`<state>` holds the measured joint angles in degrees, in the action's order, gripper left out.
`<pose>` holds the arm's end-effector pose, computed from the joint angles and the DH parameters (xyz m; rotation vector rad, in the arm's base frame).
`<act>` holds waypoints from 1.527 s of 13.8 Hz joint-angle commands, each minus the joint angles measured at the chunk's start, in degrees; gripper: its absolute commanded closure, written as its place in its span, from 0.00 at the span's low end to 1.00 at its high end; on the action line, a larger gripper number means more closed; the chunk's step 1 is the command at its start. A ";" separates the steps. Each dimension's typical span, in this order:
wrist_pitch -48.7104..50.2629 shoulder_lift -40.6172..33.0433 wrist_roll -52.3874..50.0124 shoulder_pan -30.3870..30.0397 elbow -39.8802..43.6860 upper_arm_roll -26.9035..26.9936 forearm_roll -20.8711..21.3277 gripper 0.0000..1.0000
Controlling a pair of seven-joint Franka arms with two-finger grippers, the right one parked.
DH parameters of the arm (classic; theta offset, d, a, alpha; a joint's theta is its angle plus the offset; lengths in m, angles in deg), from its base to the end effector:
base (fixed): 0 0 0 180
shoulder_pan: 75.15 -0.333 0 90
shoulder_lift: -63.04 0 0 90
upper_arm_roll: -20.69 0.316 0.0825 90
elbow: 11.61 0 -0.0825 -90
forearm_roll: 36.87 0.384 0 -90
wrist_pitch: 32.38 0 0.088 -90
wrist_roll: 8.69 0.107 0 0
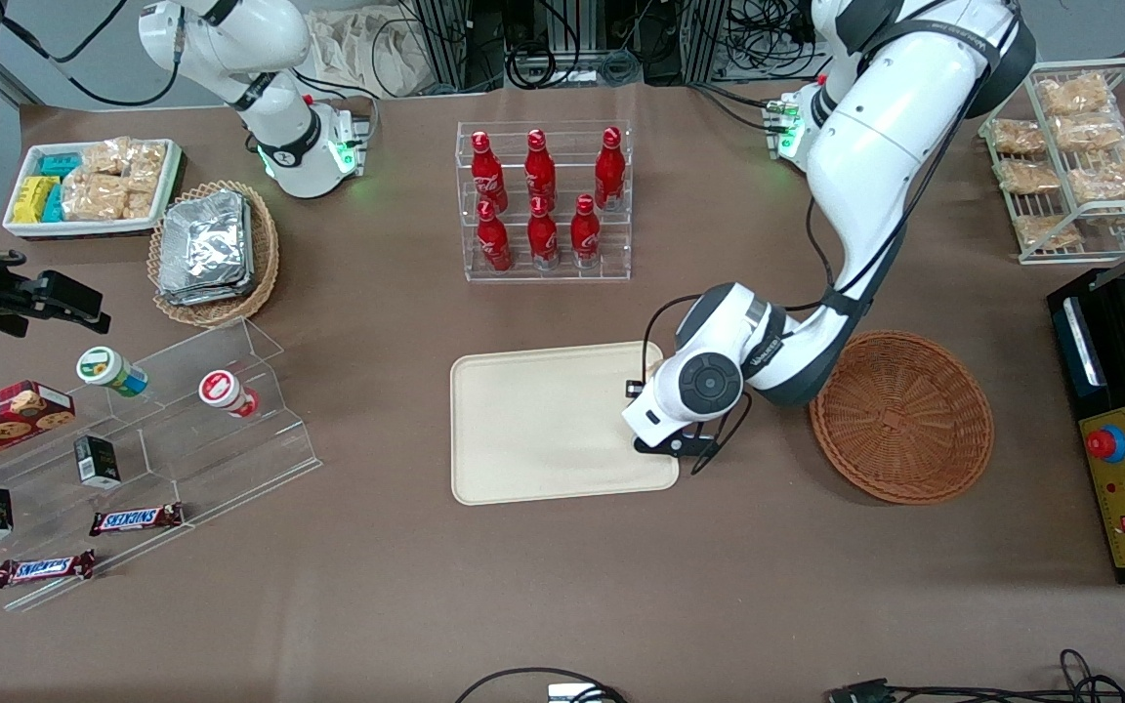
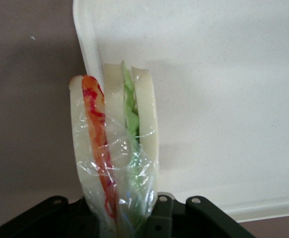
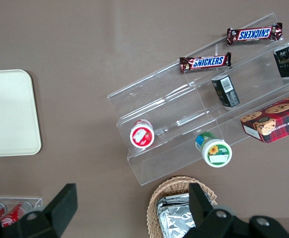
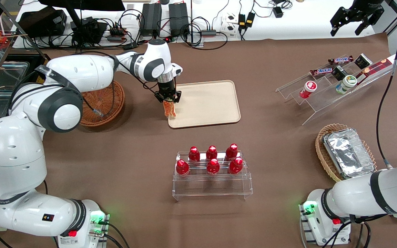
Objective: Place sandwich from basket to tray
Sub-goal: 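Lower the sandwich onto the tray and open the left gripper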
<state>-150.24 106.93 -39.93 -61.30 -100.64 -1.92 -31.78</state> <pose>0.5694 -0.3710 0.2068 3.0517 -0.1043 -0.4367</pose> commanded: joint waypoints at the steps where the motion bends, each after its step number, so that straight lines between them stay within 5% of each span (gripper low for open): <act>1: 0.96 1.72 -0.93 2.24 4.03 0.45 0.97 0.85; 11: -0.18 5.15 -0.93 3.30 5.79 0.45 1.32 0.80; 12: -0.18 5.23 -0.93 3.30 5.79 0.45 1.24 0.55; 13: -0.26 5.15 -0.93 3.30 5.79 0.54 1.41 0.01; 21: 0.43 0.42 -1.10 1.37 9.66 0.45 0.62 0.00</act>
<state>-151.46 110.47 -40.13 -59.27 -92.41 -1.70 -31.28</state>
